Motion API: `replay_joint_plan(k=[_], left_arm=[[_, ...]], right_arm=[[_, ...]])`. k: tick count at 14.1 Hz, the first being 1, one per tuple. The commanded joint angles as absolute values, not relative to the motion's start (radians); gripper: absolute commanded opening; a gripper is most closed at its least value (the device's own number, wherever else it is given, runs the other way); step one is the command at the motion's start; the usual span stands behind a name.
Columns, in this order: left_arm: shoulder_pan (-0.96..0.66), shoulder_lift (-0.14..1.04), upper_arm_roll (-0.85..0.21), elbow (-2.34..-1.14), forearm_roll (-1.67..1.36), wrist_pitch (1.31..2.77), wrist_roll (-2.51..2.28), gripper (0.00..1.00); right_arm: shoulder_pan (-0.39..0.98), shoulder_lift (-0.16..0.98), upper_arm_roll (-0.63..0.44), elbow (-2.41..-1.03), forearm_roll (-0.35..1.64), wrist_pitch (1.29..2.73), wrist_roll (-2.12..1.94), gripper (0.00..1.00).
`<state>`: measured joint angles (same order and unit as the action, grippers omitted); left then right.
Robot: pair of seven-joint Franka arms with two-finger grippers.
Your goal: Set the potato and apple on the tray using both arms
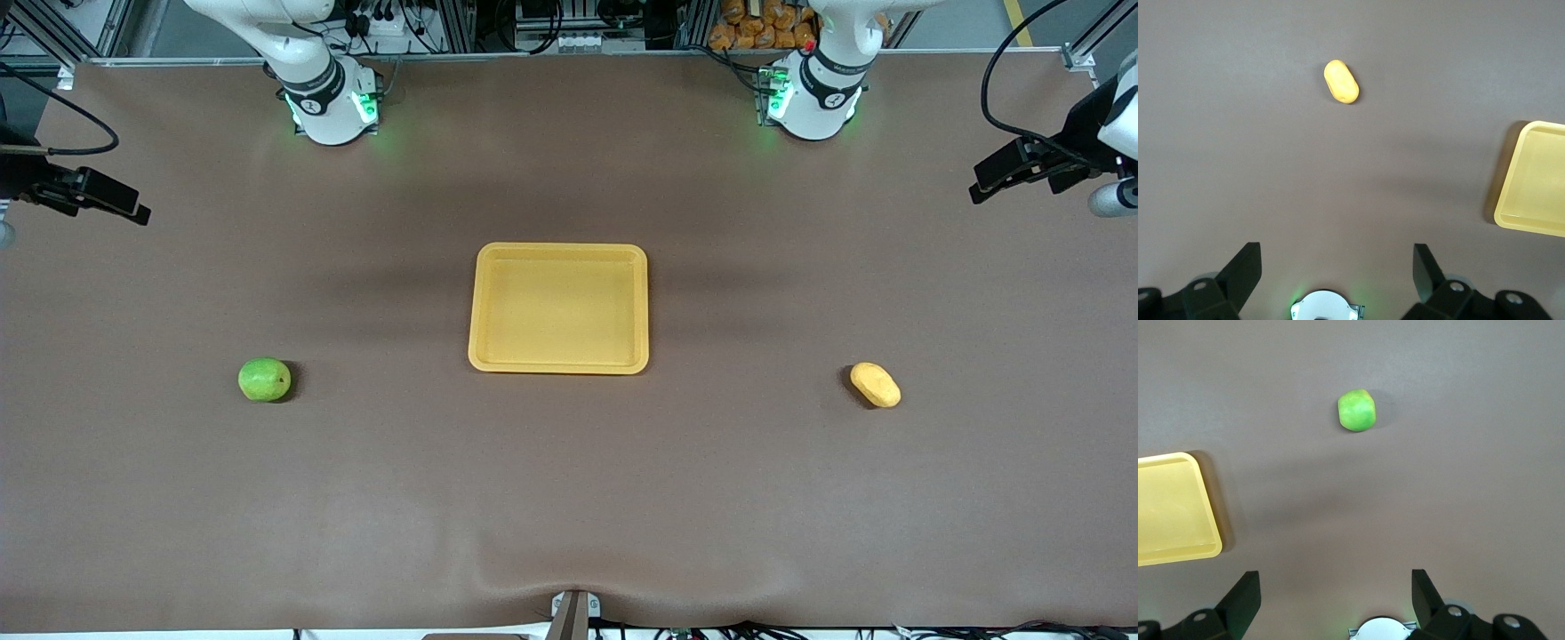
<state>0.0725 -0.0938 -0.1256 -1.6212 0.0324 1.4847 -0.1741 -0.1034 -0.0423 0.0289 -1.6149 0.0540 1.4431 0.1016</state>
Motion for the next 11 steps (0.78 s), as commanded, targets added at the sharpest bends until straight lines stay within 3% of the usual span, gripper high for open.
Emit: replay_joint_plan(k=[1, 11], left_arm=[[0.078, -0.094, -0.13, -1.64, 0.014, 1.486, -0.187, 1.0], [0.091, -0.094, -0.129, -1.825, 0.014, 1.68, -0.189, 1.0]], right_arm=[[-0.14, -0.048, 0.044, -1.632, 0.058, 1.451, 0.077, 1.0], [-0.14, -0.038, 0.046, -1.667, 0.06, 1.505, 0.075, 1.0]])
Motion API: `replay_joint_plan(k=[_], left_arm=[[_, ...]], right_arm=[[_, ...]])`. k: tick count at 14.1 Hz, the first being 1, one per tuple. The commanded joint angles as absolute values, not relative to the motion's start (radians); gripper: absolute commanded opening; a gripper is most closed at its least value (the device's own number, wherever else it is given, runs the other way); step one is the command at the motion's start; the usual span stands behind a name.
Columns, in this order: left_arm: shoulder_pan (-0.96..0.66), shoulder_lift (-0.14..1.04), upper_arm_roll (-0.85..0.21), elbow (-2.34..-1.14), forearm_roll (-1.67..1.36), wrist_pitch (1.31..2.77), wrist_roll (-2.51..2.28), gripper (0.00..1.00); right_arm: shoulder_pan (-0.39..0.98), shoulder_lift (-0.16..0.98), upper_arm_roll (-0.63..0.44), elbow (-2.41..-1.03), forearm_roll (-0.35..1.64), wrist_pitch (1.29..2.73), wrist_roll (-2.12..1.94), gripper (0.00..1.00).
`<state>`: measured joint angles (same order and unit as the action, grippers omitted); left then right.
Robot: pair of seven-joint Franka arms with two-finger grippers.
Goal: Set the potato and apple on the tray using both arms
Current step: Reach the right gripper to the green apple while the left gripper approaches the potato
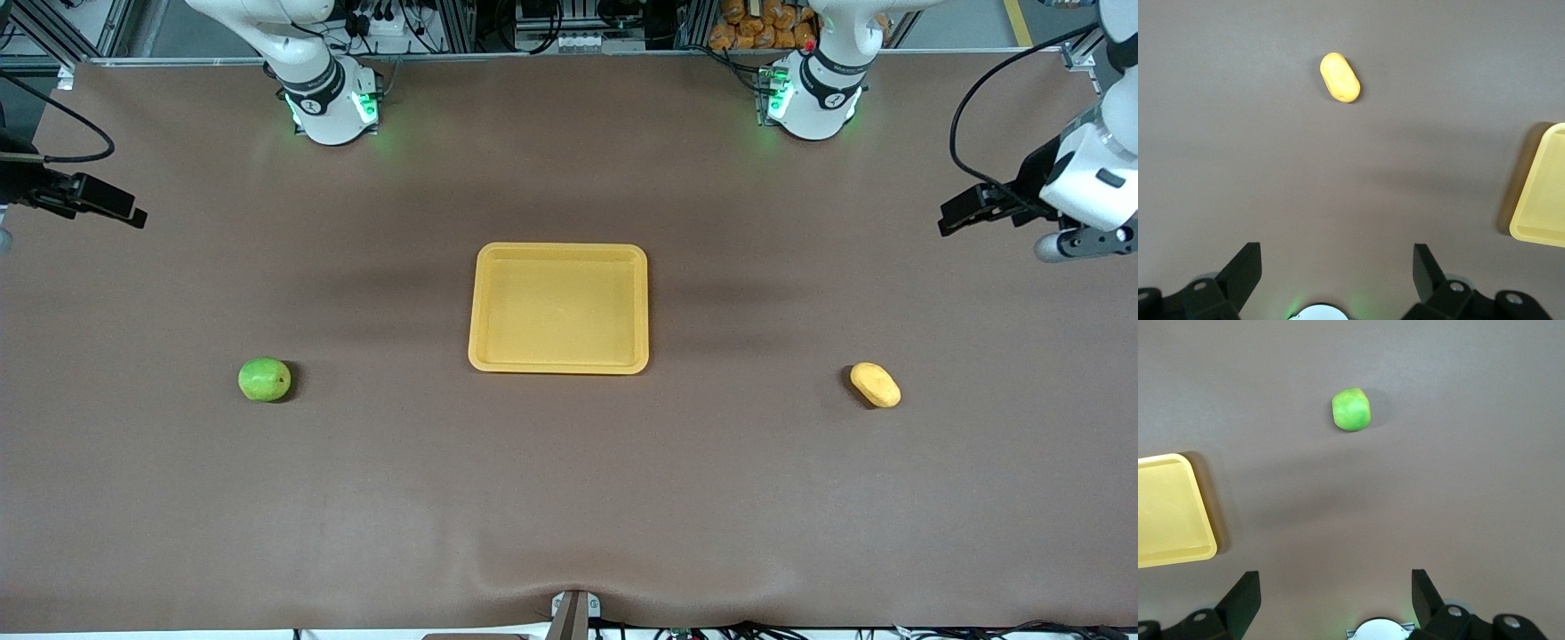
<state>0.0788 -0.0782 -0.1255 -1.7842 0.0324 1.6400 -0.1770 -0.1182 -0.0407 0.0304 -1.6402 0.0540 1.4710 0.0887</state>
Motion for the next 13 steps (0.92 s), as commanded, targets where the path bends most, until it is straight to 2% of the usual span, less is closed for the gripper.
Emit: replay_joint_plan(k=[1, 8, 13], left_arm=[[0.091, -0.092, -0.129, -1.836, 0.014, 1.692, -0.189, 1.0], [0.095, -0.086, -0.127, -1.969, 0.015, 1.856, -0.208, 1.0], [0.123, -0.086, -0.129, -2.092, 0.015, 2.031, -0.227, 1.0]], right_arm=[[-0.138, -0.023, 0.046, -1.684, 0.061, 1.534, 0.075, 1.0], [-0.129, 0.15, 0.048, -1.706, 0.061, 1.693, 0.074, 1.0], [-0.124, 0.28, 0.046, -1.755, 0.057, 1.9, 0.066, 1.0]])
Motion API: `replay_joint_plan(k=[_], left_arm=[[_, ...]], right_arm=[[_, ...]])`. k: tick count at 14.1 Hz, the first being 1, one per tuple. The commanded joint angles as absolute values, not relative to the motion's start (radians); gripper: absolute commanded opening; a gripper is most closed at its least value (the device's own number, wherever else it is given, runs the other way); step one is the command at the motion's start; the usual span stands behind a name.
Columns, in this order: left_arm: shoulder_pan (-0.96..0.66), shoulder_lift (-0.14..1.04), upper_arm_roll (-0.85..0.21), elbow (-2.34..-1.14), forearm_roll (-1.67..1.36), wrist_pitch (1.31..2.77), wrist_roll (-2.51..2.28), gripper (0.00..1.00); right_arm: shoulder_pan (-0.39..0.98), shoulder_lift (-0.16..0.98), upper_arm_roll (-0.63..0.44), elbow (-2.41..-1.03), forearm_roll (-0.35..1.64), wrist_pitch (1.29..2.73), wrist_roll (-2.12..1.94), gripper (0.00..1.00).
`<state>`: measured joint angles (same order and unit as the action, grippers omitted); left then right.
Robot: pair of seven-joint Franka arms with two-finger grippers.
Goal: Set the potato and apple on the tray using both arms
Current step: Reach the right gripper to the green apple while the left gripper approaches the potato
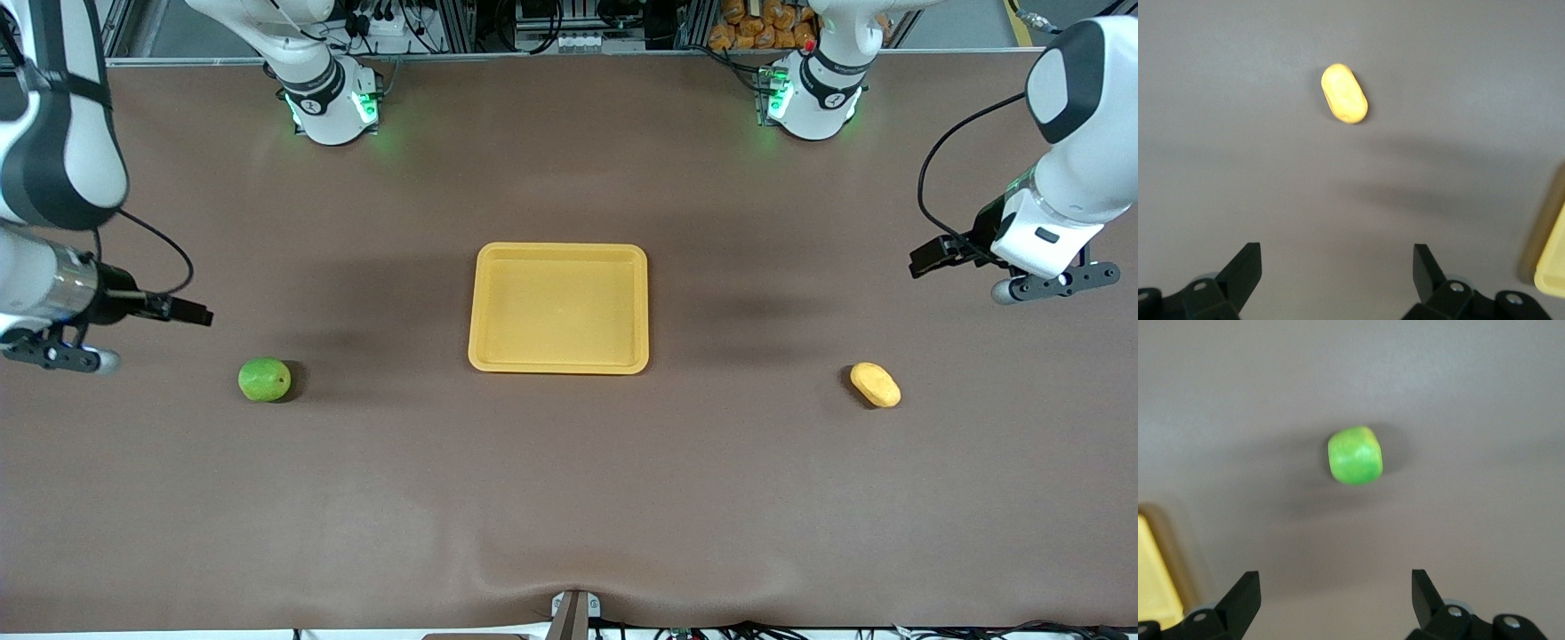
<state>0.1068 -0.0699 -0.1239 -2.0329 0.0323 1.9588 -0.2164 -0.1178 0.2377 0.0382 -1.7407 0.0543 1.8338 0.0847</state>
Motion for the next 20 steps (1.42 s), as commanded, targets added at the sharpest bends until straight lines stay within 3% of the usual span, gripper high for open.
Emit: replay_joint_plan(k=[1, 11, 20], left_arm=[[0.129, -0.084, -0.127, -2.111, 0.015, 2.063, -0.227, 1.0], [0.135, 0.017, -0.13, -2.126, 0.015, 2.155, -0.521, 1.0], [0.137, 0.159, -0.129, -2.017, 0.015, 2.155, -0.773, 1.0]], right_arm=[[-0.124, 0.316, 0.046, -1.756, 0.057, 1.955, 0.055, 1.0], [-0.129, 0.575, 0.048, -1.755, 0.06, 2.244, -0.041, 1.0], [-0.138, 0.6, 0.051, -1.756, 0.1, 2.139, -0.029, 1.0]])
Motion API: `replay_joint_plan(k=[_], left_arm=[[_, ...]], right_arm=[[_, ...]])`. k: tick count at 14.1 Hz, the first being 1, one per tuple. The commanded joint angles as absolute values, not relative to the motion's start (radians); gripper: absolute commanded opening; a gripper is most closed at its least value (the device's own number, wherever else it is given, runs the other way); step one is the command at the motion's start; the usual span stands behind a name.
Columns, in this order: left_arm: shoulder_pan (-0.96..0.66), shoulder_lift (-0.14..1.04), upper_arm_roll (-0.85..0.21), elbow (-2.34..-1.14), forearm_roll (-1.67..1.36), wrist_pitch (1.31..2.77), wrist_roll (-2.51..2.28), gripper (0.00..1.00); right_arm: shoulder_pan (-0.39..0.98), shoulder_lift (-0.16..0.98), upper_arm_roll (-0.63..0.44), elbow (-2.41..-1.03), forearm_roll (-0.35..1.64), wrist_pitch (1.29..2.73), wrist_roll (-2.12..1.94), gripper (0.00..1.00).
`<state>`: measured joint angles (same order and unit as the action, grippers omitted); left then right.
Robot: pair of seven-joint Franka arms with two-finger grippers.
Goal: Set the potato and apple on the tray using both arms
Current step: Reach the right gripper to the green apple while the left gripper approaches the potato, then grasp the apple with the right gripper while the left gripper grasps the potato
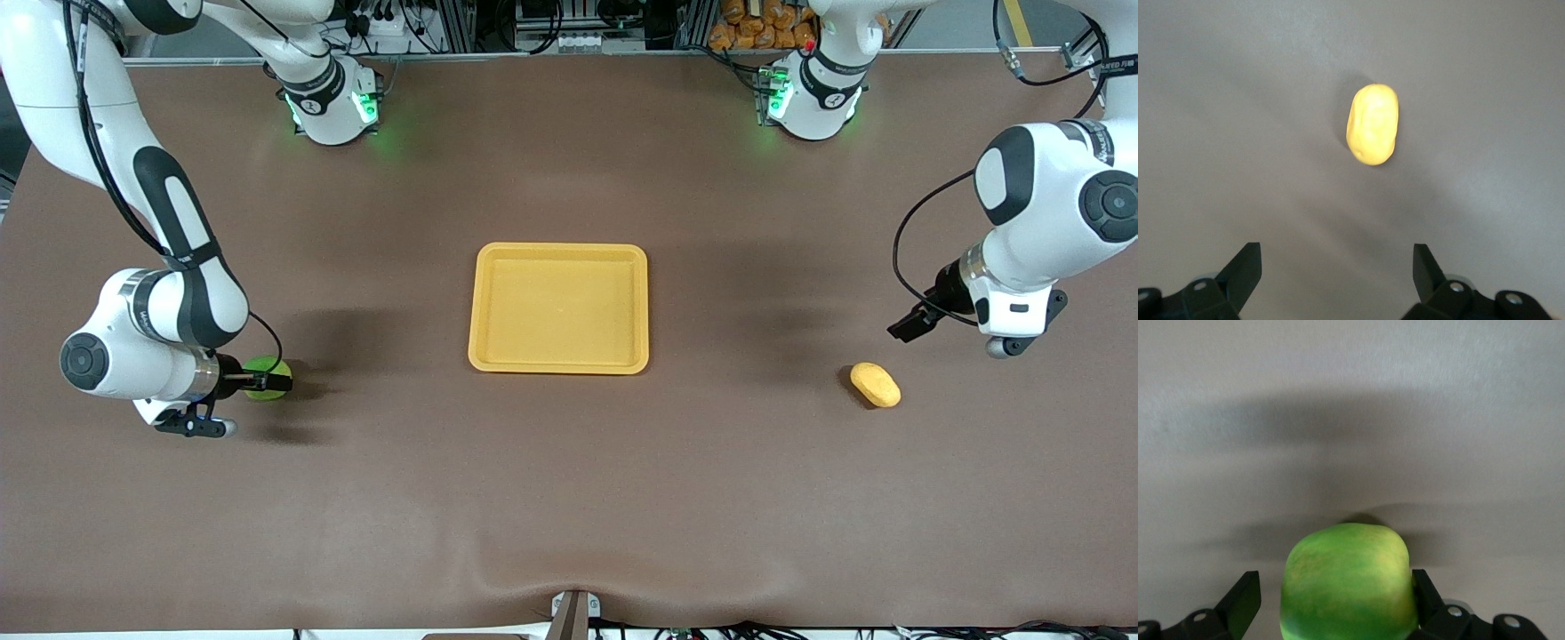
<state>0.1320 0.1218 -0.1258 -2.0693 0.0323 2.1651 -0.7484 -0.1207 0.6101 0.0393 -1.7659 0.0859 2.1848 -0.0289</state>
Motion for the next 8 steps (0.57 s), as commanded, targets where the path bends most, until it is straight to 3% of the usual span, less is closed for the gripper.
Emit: replay_joint_plan(k=[1, 2, 5, 8], left_arm=[[0.138, 0.164, -0.127, -2.014, 0.015, 2.154, -0.778, 1.0], [0.144, 0.172, -0.127, -2.008, 0.015, 2.154, -0.779, 1.0], [0.141, 0.204, -0.124, -2.0, 0.028, 2.157, -0.865, 1.0], [0.141, 0.232, -0.124, -1.988, 0.028, 2.171, -0.914, 1.0]], right_arm=[[-0.14, 0.595, 0.051, -1.756, 0.1, 2.126, -0.031, 1.0], [-0.14, 0.592, 0.051, -1.756, 0.1, 2.125, -0.032, 1.0], [-0.135, 0.592, 0.051, -1.756, 0.1, 2.118, -0.041, 0.64], [-0.13, 0.591, 0.051, -1.755, 0.098, 2.118, -0.035, 0.54]])
